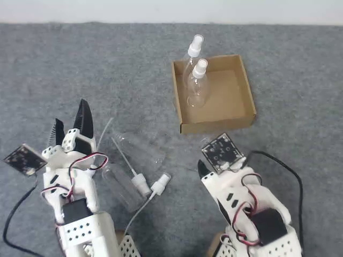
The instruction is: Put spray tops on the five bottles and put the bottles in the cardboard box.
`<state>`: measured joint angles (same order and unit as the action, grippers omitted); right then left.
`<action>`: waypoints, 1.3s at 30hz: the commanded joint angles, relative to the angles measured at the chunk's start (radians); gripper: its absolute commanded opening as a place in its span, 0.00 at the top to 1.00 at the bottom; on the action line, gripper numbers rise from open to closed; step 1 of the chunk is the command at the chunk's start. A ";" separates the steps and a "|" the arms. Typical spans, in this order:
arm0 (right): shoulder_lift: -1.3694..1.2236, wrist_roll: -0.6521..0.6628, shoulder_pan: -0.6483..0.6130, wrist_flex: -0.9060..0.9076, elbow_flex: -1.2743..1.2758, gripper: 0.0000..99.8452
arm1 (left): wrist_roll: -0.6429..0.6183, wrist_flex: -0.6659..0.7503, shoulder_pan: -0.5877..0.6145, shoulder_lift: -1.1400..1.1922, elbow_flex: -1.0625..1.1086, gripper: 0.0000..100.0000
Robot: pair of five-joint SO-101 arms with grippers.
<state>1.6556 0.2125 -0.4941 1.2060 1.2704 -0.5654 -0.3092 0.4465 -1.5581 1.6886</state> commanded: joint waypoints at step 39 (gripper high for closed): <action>0.160 -0.014 0.193 -0.153 0.180 0.89 | 0.310 -0.239 -0.101 -0.014 -0.097 0.70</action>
<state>1.7998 0.2110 -0.3145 1.0756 1.4546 -0.3276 -0.4810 0.3406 -1.5581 1.6778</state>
